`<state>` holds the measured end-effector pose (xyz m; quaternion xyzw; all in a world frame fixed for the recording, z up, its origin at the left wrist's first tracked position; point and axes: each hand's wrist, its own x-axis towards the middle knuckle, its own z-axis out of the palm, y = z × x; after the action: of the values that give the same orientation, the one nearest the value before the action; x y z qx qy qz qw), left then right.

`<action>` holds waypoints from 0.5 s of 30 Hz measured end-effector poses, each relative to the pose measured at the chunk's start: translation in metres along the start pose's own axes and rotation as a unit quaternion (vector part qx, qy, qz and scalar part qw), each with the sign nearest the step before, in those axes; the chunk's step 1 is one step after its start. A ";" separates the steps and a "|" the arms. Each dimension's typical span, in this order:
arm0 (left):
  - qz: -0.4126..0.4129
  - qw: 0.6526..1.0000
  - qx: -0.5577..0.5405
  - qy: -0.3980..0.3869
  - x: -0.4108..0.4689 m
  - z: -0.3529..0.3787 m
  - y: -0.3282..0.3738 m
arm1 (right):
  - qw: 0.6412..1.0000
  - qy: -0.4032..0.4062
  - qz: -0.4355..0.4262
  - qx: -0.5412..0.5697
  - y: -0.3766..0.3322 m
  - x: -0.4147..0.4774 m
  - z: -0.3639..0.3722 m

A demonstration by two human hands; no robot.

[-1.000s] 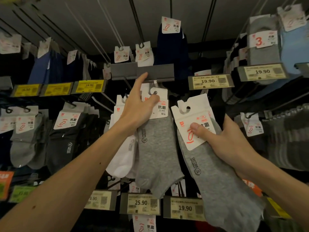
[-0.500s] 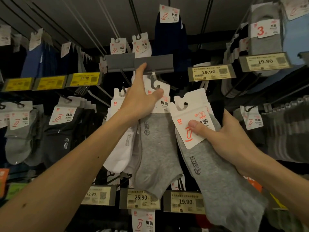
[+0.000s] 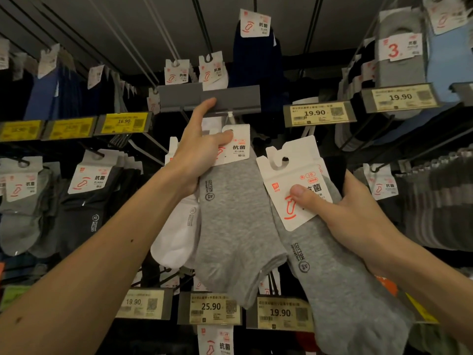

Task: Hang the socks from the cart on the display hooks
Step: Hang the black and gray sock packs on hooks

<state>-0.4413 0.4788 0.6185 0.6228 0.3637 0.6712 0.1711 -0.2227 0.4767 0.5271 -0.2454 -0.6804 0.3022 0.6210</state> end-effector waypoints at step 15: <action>0.011 1.000 -0.009 0.002 0.008 0.008 0.010 | 1.000 0.012 0.027 0.004 -0.003 0.000 0.000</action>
<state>-0.4323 0.4797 0.6304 0.6238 0.3513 0.6774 0.1690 -0.2224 0.4746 0.5292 -0.2643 -0.6651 0.3186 0.6215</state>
